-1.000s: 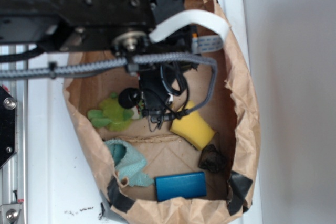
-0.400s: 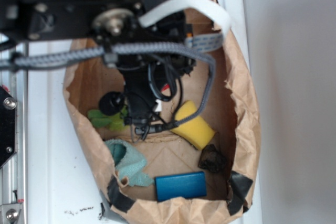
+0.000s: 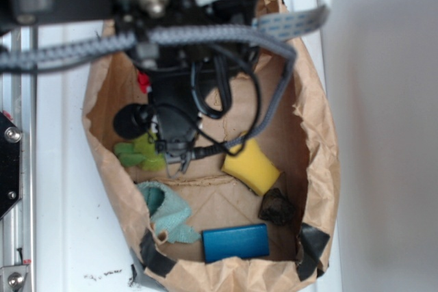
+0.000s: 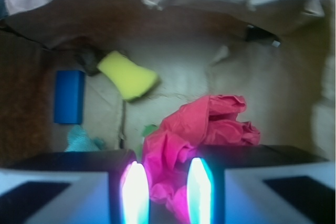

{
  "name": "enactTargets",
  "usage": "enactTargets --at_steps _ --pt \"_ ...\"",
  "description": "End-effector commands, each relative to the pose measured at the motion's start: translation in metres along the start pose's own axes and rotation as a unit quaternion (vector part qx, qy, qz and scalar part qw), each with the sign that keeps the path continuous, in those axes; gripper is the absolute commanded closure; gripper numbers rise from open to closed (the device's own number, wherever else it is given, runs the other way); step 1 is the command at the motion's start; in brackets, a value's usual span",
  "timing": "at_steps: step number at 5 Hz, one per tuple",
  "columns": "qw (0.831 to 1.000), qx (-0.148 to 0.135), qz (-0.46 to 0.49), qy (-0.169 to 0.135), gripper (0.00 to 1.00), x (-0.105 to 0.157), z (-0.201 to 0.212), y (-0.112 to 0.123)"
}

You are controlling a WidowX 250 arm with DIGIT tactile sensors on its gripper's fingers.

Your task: Grab the red paper.

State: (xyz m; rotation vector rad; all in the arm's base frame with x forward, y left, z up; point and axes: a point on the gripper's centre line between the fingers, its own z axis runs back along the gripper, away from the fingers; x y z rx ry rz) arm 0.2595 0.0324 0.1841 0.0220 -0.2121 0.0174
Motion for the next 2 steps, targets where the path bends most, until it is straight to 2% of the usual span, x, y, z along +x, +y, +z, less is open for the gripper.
enactTargets --at_steps 1,2 --pt "1.000 -0.006 0.012 -0.025 1.00 0.0090 0.0317 0.0056" --pt "0.999 -0.009 0.015 -0.038 1.00 0.0102 0.0298 0.0054"
